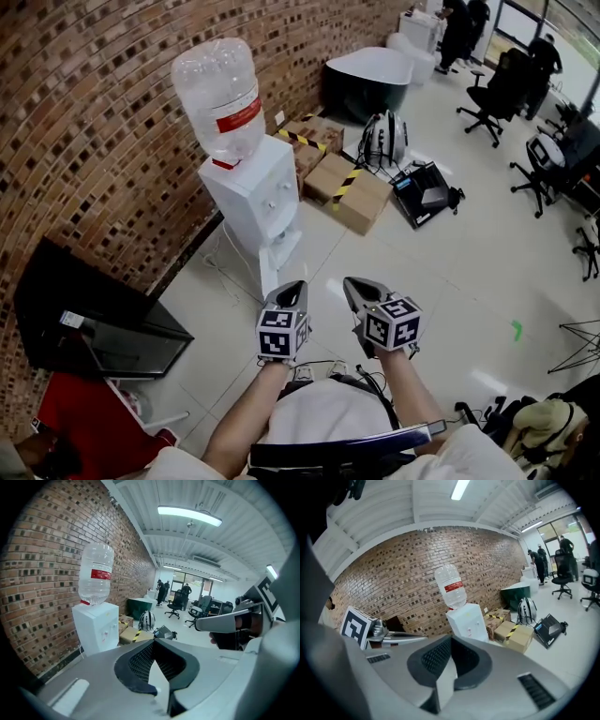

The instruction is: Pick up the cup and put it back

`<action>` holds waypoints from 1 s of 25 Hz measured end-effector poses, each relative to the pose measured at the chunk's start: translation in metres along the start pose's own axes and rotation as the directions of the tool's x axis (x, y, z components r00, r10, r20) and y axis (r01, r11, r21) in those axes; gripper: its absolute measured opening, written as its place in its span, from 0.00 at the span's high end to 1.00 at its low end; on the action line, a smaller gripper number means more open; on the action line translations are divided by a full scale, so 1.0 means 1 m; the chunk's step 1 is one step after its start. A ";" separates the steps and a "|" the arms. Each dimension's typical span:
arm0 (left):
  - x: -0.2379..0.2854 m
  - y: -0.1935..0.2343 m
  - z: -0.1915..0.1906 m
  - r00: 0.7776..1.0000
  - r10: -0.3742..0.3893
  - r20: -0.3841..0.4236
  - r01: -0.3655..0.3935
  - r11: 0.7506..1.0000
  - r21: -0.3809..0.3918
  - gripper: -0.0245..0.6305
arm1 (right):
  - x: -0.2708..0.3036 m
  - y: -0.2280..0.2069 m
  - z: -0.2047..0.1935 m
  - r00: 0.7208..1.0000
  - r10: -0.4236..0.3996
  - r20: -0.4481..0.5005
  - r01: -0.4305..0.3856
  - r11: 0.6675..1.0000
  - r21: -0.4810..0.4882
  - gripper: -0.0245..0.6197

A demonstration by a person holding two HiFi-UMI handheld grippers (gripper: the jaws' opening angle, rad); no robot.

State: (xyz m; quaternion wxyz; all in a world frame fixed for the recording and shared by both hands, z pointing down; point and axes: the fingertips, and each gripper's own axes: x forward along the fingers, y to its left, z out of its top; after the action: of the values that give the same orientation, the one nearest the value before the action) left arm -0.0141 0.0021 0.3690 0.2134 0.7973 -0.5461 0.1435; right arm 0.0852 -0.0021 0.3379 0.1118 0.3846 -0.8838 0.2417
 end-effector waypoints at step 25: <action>0.017 -0.014 0.008 0.998 -0.055 0.001 0.055 0.998 0.041 0.96 | -0.010 -0.006 -0.007 0.998 -0.062 -0.032 0.062 0.998 -0.002 0.95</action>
State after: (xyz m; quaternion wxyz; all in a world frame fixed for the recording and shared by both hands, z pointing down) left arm 0.0050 -0.0110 0.3675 0.2003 0.8165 -0.5209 0.1480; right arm 0.0958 0.0043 0.3424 0.1336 0.4077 -0.8698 0.2437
